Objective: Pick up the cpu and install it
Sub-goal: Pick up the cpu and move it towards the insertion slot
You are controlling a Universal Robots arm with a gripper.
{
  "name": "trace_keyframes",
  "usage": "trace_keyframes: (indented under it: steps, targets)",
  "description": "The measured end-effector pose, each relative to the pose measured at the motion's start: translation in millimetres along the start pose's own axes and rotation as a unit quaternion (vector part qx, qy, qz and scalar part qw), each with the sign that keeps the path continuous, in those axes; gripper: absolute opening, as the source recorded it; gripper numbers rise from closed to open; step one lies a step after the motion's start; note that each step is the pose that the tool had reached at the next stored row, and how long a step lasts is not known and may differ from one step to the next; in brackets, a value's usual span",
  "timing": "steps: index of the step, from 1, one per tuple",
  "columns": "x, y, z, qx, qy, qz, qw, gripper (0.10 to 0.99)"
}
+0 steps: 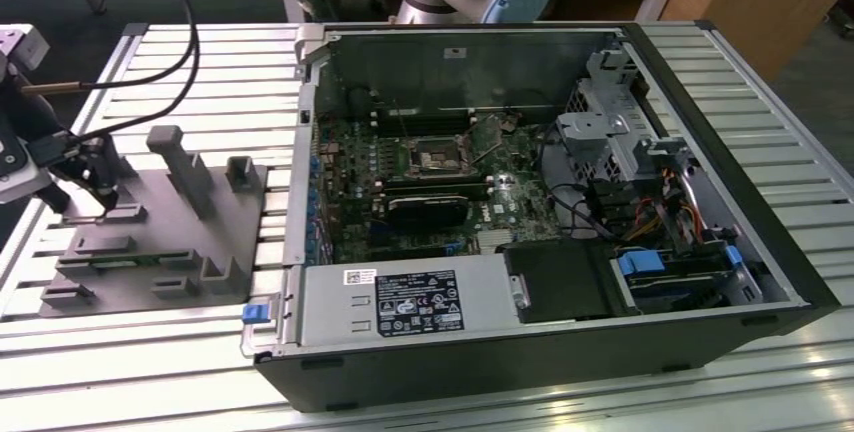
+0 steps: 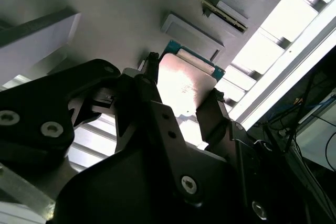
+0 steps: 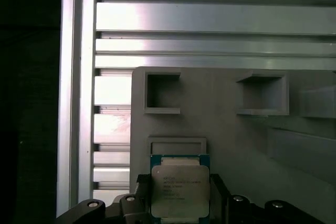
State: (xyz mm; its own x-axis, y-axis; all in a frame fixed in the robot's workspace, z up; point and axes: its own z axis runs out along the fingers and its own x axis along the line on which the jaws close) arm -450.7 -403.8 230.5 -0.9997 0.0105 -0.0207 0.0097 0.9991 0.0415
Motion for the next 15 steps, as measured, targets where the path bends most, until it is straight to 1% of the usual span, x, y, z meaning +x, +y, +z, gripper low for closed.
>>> trace_keyframes:
  steps: [15]
  targets:
    - [-0.1, 0.3, -5.9, -0.0006, 0.0000, 0.000, 1.0000, 0.537]
